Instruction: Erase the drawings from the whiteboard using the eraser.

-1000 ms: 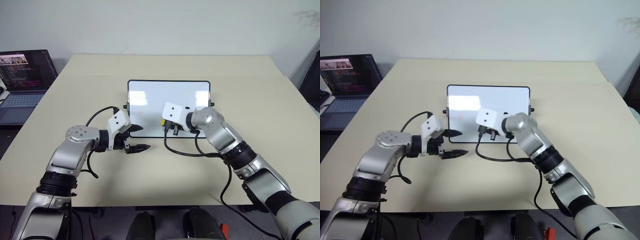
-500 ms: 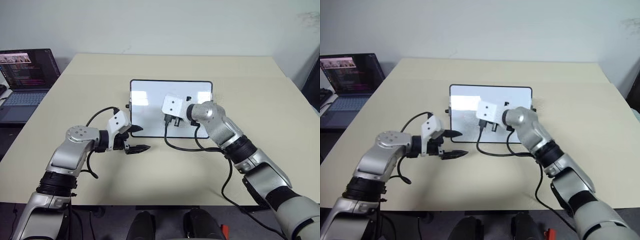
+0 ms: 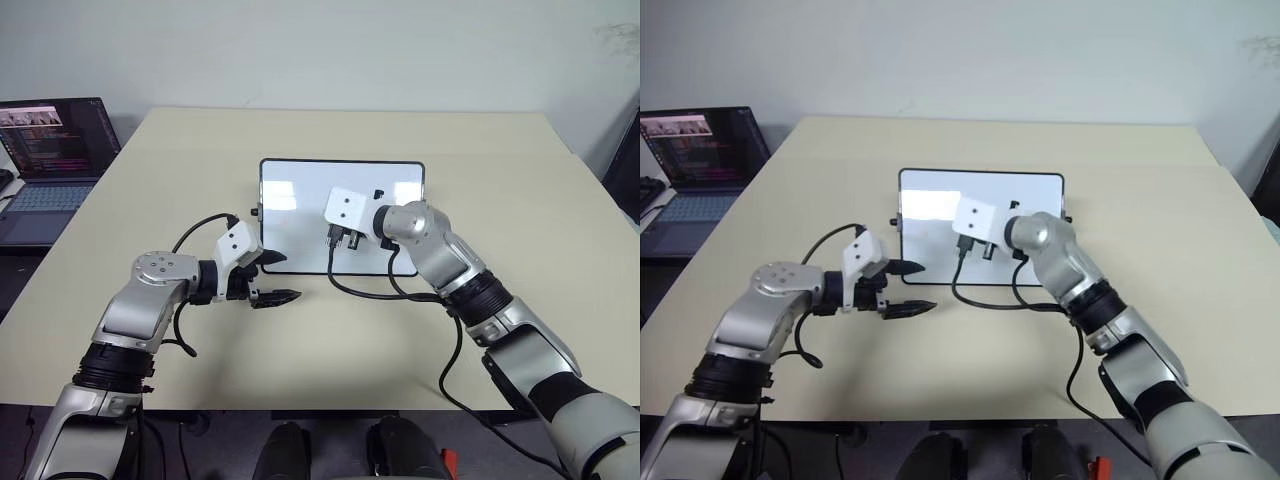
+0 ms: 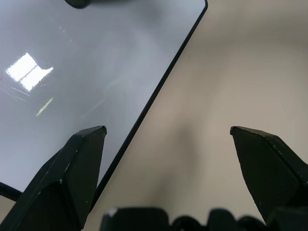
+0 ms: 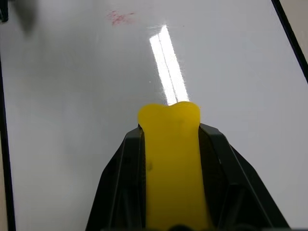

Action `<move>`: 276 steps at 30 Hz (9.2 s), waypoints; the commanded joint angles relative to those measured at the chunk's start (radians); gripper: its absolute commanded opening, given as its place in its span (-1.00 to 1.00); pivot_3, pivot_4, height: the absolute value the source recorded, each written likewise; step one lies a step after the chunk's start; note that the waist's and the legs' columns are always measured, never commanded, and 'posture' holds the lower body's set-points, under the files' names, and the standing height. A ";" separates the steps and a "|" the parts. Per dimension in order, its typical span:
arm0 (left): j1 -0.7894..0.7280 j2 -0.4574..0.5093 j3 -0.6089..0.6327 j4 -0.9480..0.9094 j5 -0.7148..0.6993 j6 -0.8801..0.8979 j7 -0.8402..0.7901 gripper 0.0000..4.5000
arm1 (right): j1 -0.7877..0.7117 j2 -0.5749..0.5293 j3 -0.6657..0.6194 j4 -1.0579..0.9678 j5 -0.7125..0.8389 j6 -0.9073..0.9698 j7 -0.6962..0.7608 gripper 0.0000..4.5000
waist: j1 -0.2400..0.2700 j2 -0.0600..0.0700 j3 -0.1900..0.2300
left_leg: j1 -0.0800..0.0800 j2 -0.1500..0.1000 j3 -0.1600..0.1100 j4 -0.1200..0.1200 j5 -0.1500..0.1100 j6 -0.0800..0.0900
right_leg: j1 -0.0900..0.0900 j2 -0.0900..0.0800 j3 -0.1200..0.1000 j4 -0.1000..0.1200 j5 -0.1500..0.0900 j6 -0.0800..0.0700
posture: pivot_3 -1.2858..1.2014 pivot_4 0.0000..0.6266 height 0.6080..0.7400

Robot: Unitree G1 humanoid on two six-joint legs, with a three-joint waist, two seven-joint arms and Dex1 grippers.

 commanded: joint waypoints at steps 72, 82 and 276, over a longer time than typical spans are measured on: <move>-0.136 -0.141 -0.034 0.093 0.016 -0.036 0.036 1.00 | 0.288 -0.141 -0.139 -0.426 0.145 0.345 -0.299 -0.49 | -0.004 -0.003 0.005 | -0.002 -0.001 0.000 0.000 -0.002 -0.001 | 0.000 0.000 0.000 -0.004 -0.001 0.004 | 0.03 -0.52 1.00; -0.134 -0.145 -0.037 0.088 0.015 -0.036 0.032 1.00 | 0.337 -0.214 -0.098 -0.434 0.154 0.362 -0.208 -0.49 | 0.001 -0.004 0.004 | -0.002 -0.002 0.000 0.001 -0.002 -0.001 | 0.001 0.000 0.000 -0.005 0.000 0.004 | 0.03 -0.52 1.00; 0.552 -0.544 0.356 -0.420 0.090 -0.130 0.950 1.00 | 1.249 0.067 -0.711 -0.756 0.565 -0.403 -0.413 1.00 | 0.027 -0.001 0.005 | 0.011 0.000 0.003 -0.002 -0.001 0.000 | 0.019 -0.001 0.003 -0.022 0.003 0.013 | 0.03 -0.52 1.00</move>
